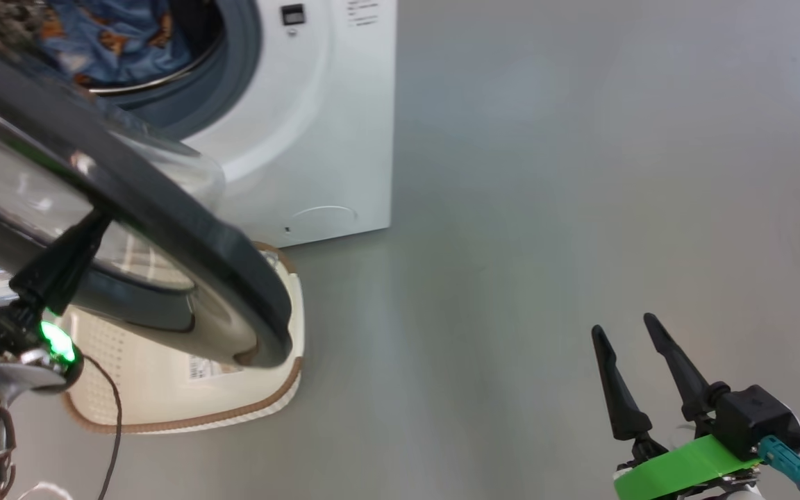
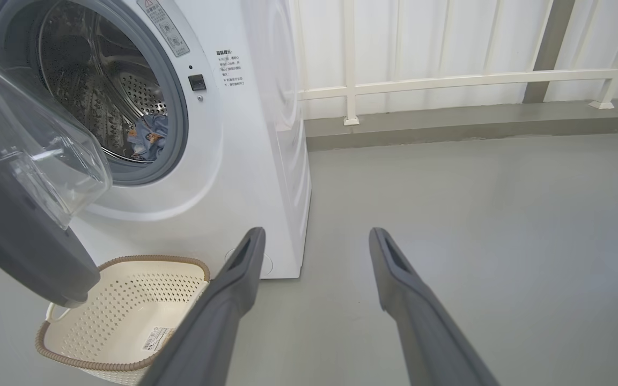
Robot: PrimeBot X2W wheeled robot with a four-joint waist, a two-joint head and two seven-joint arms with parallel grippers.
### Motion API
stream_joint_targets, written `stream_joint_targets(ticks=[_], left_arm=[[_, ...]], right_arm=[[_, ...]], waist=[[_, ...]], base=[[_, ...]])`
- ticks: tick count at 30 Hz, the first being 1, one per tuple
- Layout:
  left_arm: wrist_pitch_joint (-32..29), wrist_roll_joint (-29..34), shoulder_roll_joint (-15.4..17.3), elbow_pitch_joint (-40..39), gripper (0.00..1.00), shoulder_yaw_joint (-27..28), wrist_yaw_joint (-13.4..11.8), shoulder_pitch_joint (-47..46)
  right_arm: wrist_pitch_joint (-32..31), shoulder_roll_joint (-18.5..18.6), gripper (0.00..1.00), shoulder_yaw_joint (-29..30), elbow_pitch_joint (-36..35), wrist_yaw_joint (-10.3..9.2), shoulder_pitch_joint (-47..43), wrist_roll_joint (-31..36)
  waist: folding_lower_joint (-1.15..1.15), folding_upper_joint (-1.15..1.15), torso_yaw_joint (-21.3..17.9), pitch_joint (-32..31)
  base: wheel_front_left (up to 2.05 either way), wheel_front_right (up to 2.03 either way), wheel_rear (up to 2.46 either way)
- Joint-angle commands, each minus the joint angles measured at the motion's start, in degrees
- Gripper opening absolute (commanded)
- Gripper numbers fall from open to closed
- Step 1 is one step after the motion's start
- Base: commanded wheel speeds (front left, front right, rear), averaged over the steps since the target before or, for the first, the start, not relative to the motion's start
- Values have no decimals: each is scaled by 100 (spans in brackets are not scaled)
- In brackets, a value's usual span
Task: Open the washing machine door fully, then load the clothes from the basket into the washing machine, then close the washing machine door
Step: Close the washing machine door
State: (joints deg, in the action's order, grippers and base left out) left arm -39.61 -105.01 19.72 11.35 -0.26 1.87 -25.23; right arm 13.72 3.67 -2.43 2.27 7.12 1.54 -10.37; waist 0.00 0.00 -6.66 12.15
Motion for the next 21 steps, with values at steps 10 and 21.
stream_joint_targets(ticks=[10, 21], left_arm=[[156, 123, -13, 323, 0, 258, 366, -521], [405, 263, -191, 266, 0, 444, 522, -22]], right_arm=[[111, -20, 100, -180, 3, 36, 302, -47], [120, 27, 100, -116, 1, 36, 172, -3]], waist=[[0, 0, -103, 73], [0, 0, 238, -70]], base=[[0, 0, 0], [0, 0, 0]])
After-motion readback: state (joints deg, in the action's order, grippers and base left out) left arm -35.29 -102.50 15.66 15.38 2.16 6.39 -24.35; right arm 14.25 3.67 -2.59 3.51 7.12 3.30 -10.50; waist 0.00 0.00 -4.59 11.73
